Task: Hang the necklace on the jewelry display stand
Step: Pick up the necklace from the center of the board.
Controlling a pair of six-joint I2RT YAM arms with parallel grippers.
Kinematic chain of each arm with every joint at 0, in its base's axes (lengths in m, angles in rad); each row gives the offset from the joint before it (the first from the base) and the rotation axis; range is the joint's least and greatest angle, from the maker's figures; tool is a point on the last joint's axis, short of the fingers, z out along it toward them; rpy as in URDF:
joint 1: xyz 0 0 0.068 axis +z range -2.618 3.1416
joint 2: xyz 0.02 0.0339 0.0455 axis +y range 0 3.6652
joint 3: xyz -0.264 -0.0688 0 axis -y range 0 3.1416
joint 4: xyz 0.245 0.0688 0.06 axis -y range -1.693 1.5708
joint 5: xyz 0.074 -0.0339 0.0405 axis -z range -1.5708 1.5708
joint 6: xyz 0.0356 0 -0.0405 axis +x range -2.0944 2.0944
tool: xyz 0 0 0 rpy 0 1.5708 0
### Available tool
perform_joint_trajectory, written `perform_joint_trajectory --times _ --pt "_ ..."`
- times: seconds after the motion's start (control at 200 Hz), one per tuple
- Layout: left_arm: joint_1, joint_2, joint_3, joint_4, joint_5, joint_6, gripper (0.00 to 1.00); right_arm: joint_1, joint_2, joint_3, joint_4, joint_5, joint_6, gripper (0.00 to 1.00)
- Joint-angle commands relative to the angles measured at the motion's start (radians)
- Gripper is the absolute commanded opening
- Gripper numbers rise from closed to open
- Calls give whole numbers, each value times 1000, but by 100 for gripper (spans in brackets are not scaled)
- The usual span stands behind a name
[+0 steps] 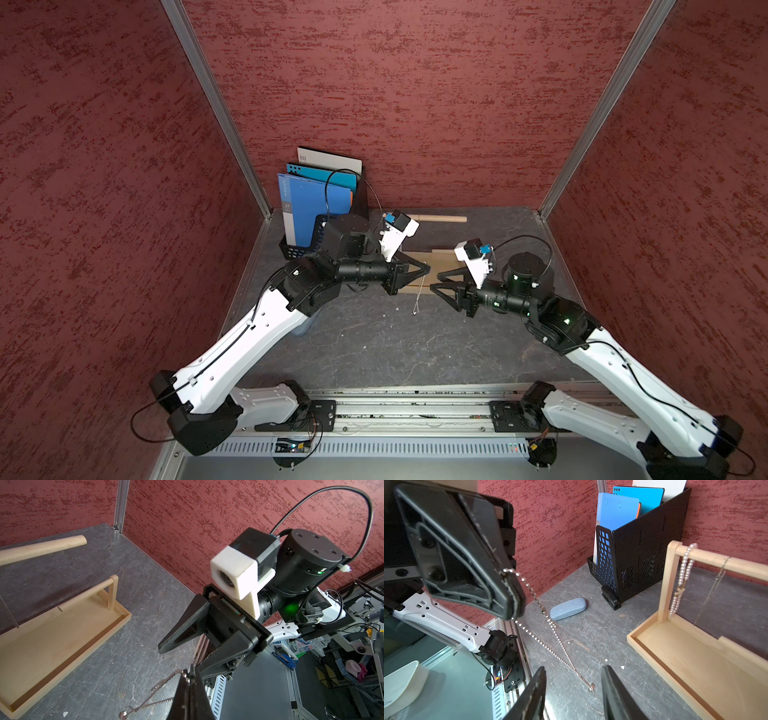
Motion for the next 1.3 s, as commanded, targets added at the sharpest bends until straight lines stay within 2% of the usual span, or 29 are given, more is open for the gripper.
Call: perform_joint_trajectory --times 0.0,0.2,0.306,0.361,0.461,0.621,0.807,0.872,0.942,1.032,1.107,1.298 --pt "6 -9 -3 -2 33 -16 0 -5 21 2 56 -42 28 44" --pt "5 -2 -4 5 45 -27 0 -5 81 25 112 -93 46 44" --pt "5 -3 1 0 45 -24 0 -5 99 30 105 -101 35 39" --pt "5 -2 3 -2 45 -23 0 -5 105 28 99 -104 30 34" --pt "6 -6 5 -10 42 -18 0 -5 107 23 91 -92 21 19" --pt "11 -9 -3 -15 43 -18 0 -5 99 14 127 -85 28 5" --pt "17 -14 -12 -14 44 -18 0 -5 94 12 148 -81 33 1" --pt "19 -14 -13 -15 46 -18 0 -5 100 17 139 -90 30 4" --pt "23 -13 -12 -14 49 -20 0 -5 103 21 115 -91 27 22" --pt "22 -11 -13 -10 56 -22 0 -4 85 9 95 -80 20 35" --pt "23 -9 -12 -10 62 -26 0 -5 57 -11 81 -61 15 39" --pt "24 -12 -17 -9 71 -29 0 -5 -15 -68 73 -39 30 39"
